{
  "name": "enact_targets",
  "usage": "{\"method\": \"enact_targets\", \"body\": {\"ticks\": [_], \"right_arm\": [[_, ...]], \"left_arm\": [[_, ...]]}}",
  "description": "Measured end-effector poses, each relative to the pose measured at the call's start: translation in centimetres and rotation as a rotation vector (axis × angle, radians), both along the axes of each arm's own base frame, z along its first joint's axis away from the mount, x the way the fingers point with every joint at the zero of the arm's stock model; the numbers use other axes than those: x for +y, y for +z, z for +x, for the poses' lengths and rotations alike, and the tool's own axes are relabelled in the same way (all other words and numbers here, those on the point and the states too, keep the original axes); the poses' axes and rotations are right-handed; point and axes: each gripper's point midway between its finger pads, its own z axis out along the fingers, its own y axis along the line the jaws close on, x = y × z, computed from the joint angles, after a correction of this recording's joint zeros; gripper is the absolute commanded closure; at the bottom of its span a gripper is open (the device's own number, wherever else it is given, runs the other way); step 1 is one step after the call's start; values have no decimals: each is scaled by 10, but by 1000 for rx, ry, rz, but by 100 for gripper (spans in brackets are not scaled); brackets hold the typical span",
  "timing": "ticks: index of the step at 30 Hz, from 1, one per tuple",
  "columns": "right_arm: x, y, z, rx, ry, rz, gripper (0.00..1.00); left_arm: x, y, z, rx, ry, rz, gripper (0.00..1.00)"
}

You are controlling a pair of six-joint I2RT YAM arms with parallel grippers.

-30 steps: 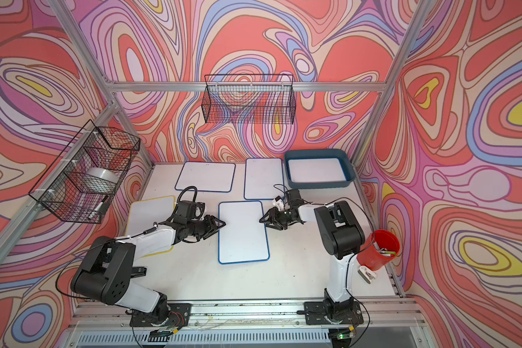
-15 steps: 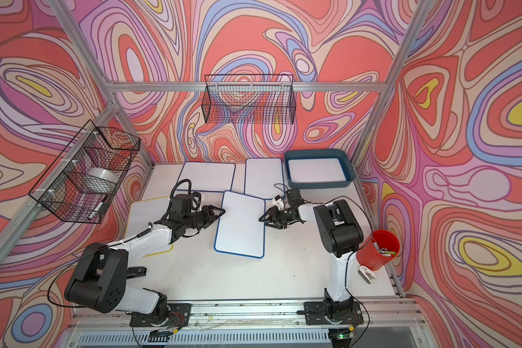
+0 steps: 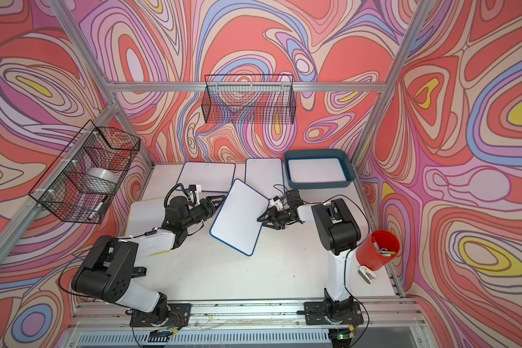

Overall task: Put the whiteboard into the storage box
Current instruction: Pick up the whiteboard at the center of the board.

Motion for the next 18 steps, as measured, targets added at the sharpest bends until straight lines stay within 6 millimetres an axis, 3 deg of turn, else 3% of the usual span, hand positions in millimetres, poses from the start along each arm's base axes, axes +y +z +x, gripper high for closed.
{"method": "enact_targets", "body": {"ticks": [18], "right_arm": [[6,2,0,58,-7,49,50]], "left_arm": [[3,5,-9,-65,20,-149,54]]}}
